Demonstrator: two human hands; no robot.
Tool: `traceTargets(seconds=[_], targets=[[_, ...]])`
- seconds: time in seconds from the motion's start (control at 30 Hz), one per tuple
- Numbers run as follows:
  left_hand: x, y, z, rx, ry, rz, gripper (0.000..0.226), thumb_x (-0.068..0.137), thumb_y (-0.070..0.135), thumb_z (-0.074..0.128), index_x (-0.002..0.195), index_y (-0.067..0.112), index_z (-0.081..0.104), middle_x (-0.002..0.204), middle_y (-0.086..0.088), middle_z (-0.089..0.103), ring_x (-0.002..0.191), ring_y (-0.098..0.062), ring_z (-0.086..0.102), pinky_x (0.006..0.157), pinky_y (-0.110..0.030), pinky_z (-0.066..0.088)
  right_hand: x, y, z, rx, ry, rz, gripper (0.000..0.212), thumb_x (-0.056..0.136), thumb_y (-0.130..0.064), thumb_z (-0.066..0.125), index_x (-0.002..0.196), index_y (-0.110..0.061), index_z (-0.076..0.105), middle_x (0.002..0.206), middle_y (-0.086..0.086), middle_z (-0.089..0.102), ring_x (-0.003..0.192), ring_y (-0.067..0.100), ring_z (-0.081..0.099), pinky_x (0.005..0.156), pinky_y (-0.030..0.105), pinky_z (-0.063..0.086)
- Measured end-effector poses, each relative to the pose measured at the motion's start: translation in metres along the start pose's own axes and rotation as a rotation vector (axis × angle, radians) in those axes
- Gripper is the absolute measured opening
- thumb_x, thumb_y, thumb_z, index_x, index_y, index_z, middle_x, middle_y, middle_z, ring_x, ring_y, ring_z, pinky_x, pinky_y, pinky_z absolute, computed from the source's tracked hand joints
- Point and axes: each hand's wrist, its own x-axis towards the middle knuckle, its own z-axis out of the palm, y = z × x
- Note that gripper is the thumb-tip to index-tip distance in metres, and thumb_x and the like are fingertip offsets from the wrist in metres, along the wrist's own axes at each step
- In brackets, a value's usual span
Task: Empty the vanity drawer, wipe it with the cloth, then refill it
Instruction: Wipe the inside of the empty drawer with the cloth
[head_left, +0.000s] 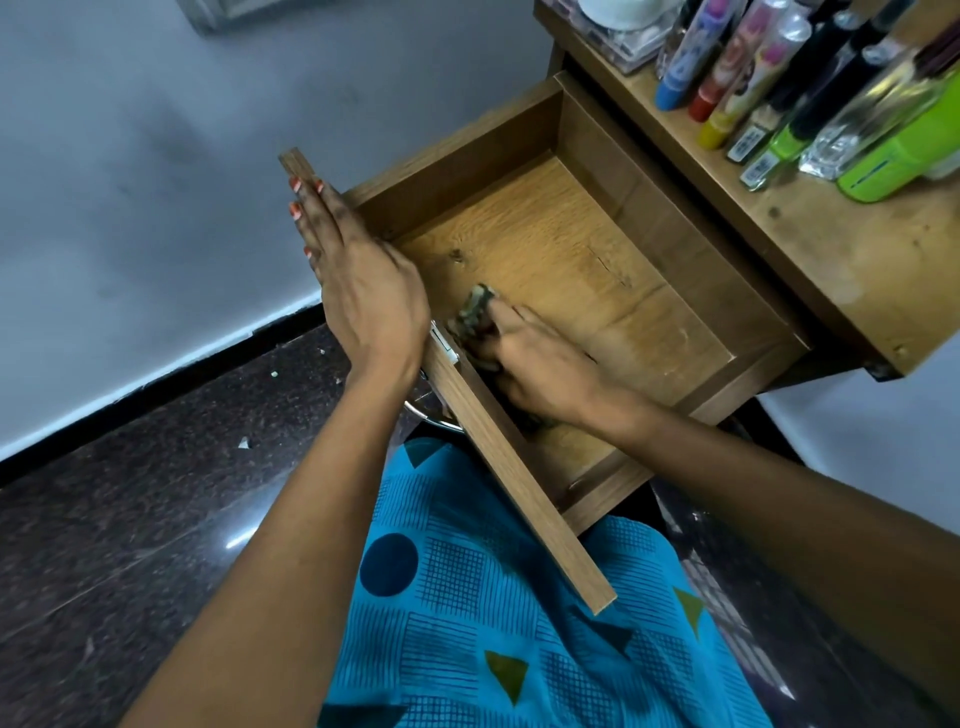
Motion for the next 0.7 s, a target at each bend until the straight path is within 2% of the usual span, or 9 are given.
traceTargets(seconds=[0.17, 0.27, 0.37, 0.4, 0.5, 0.63, 0.7], targets=[[-0.001, -0.001, 0.000, 0.009, -0.001, 0.009, 0.057, 0.095, 0.005, 0.028, 0.146, 0.004, 0.003, 0.157, -0.012, -0.002, 0.145, -0.024, -0.002, 0.120, -0.036, 0.011, -0.046, -0.001, 0.001, 0.073, -0.164, 0.083, 0.037, 0.082, 0.003, 0.048, 0.118, -0.003, 0.056, 0.138, 0.012, 0.027, 0.121, 0.028, 0.039, 0.104, 0.035, 0.037], [0.000, -0.001, 0.000, 0.009, -0.004, 0.008, 0.057, 0.095, 0.005, 0.028, 0.146, 0.004, 0.003, 0.157, -0.011, -0.002, 0.145, -0.024, -0.002, 0.120, -0.036, 0.012, -0.050, -0.003, 0.005, 0.132, -0.126, 0.133, 0.036, 0.083, 0.007, 0.044, 0.116, -0.002, 0.055, 0.133, 0.010, 0.030, 0.117, 0.029, 0.039, 0.096, 0.040, 0.043], [0.000, -0.002, 0.000, 0.008, -0.005, 0.010, 0.058, 0.095, 0.005, 0.029, 0.146, 0.005, 0.003, 0.157, -0.011, -0.002, 0.145, -0.023, -0.003, 0.120, -0.036, 0.011, -0.050, 0.005, 0.007, 0.303, -0.065, 0.213, 0.043, 0.089, -0.002, 0.041, 0.131, -0.013, 0.042, 0.130, 0.008, 0.036, 0.103, 0.028, 0.048, 0.083, 0.040, 0.047], [0.000, -0.002, -0.001, 0.006, -0.004, 0.013, 0.057, 0.095, 0.006, 0.029, 0.146, 0.004, 0.003, 0.157, -0.011, -0.002, 0.145, -0.024, -0.002, 0.120, -0.035, 0.011, -0.049, 0.011, 0.006, 0.327, -0.035, 0.205, 0.045, 0.090, -0.004, 0.040, 0.133, -0.015, 0.041, 0.131, 0.008, 0.039, 0.102, 0.029, 0.048, 0.083, 0.039, 0.046], [0.000, -0.002, -0.001, 0.000, 0.001, 0.017, 0.057, 0.095, 0.007, 0.028, 0.146, 0.004, 0.004, 0.157, -0.012, -0.001, 0.145, -0.024, -0.002, 0.120, -0.035, 0.011, -0.040, 0.043, -0.001, 0.272, 0.033, 0.237, 0.042, 0.088, 0.006, 0.042, 0.127, -0.007, 0.052, 0.135, 0.019, 0.041, 0.123, 0.036, 0.037, 0.101, 0.047, 0.036], [0.000, -0.002, -0.001, 0.003, -0.002, 0.017, 0.056, 0.096, 0.008, 0.028, 0.146, 0.004, 0.004, 0.157, -0.012, -0.002, 0.145, -0.024, -0.002, 0.120, -0.034, 0.009, -0.033, 0.085, -0.020, -0.006, 0.080, 0.430, 0.055, 0.088, -0.002, 0.053, 0.133, -0.031, 0.043, 0.145, 0.002, 0.029, 0.132, 0.031, 0.029, 0.101, 0.050, 0.037], [0.000, -0.002, -0.001, 0.005, -0.003, 0.016, 0.056, 0.096, 0.008, 0.028, 0.146, 0.004, 0.004, 0.157, -0.012, -0.002, 0.145, -0.024, -0.002, 0.120, -0.034, 0.009, -0.028, 0.091, -0.023, -0.055, 0.067, 0.507, 0.062, 0.088, -0.001, 0.053, 0.136, -0.036, 0.036, 0.148, -0.001, 0.024, 0.137, 0.033, 0.021, 0.101, 0.053, 0.035]])
